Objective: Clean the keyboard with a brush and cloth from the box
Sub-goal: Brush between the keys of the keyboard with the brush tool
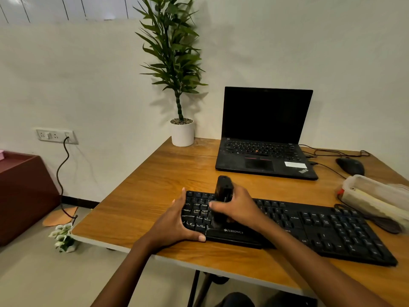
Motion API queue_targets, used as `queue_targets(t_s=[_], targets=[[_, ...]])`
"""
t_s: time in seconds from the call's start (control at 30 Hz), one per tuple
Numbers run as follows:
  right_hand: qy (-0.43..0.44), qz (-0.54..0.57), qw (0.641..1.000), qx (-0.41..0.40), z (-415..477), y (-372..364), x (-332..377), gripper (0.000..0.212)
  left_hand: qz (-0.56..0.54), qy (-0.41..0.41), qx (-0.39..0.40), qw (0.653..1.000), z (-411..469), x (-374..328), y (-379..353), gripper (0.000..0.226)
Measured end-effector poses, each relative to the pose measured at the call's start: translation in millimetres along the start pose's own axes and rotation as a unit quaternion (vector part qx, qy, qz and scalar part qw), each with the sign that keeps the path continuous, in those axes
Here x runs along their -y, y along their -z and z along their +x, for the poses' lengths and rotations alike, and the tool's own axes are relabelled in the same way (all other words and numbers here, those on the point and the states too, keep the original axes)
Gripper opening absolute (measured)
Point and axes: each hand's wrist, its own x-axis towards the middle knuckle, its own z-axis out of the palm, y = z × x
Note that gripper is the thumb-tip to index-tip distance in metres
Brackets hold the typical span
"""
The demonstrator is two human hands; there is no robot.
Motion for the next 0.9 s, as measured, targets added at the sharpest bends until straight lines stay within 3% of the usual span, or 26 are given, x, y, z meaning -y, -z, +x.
queue_targets(t_s=[0.13, 0.27, 0.37, 0.53, 0.67, 0.83, 0.9], targets=[[0.004, -0.081, 0.996, -0.035, 6.0, 3.1, 2.0, 0.029, -0.001, 0.0, 0.0, 1.0, 0.2, 1.2, 1.4, 0.149], [-0.013, -0.008, 1.0, 0.019, 3.2, -3.9, 1.6, 0.025, -0.016, -0.001, 0.004, 1.0, -0.9, 0.9, 1.4, 0.15], [0.0, -0.082, 0.996, -0.031, 4.6, 0.7, 4.2, 0.028, -0.015, 0.002, 0.004, 1.0, -1.3, -1.3, 1.1, 0.15], [0.025, -0.007, 0.999, 0.031, -17.0, -3.8, 6.1, 0.027, -0.012, -0.006, 0.005, 1.0, -2.0, -2.2, 1.4, 0.153], [0.029, -0.019, 0.999, -0.034, -15.3, 3.8, 6.1, 0.026, -0.005, -0.005, 0.002, 1.0, -1.4, -0.6, 1.9, 0.151], [0.043, 0.017, 0.998, 0.038, -28.3, -11.2, 7.9, 0.027, -0.006, -0.004, 0.003, 1.0, -1.9, -0.8, 1.1, 0.151], [0.027, 0.023, 0.999, 0.002, -19.6, -4.2, 9.9, 0.023, -0.005, -0.002, 0.002, 1.0, -2.0, -1.0, 1.1, 0.15]])
